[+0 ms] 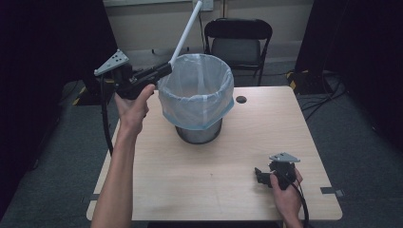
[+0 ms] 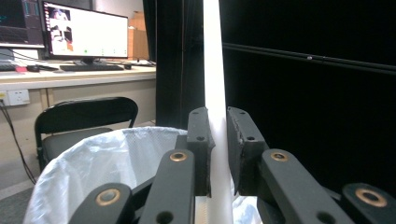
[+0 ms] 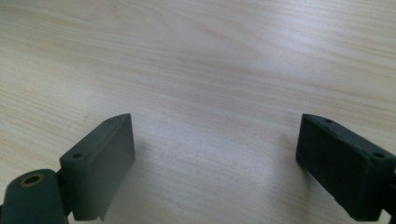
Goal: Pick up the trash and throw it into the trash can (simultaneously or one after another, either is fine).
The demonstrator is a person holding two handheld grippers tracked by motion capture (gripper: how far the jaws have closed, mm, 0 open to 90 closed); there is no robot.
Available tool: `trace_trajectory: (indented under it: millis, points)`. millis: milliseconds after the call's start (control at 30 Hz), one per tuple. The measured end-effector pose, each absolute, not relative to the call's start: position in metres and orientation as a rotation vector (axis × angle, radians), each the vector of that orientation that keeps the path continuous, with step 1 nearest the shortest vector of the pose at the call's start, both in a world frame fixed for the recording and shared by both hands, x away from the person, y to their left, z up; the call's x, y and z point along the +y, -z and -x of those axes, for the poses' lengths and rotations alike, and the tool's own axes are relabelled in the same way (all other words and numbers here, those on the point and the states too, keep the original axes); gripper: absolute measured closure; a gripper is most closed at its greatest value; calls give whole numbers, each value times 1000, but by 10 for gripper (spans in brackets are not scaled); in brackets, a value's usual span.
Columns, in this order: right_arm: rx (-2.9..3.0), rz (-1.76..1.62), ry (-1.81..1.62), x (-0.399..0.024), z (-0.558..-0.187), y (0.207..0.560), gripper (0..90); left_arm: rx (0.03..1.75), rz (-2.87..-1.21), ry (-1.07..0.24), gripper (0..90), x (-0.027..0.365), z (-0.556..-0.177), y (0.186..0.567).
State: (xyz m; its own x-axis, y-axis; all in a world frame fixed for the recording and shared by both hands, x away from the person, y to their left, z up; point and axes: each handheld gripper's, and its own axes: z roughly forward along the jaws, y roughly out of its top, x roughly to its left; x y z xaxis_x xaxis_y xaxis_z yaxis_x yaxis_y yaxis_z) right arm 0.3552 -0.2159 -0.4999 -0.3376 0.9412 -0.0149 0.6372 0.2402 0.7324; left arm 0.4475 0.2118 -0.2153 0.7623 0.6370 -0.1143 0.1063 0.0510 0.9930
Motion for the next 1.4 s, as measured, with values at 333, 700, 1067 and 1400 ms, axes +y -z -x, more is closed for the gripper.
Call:
trace_trajectory:
  millis: [333, 700, 1067, 1400]
  points:
    - [2062, -1440, -886, -216, -355, 500, 107, 623, -1526, -430, 805, 190, -468, 212]
    - [2061, -1440, -885, -216, -355, 500, 107, 672, -1557, -407, 673, 176, -488, 221]
    - [2062, -1441, -886, -216, -355, 500, 107, 716, -1554, -417, 339, 181, -489, 226]
    - [2062, -1441, -885, -216, -355, 500, 107, 713, -1575, -429, 179, 183, -486, 229]
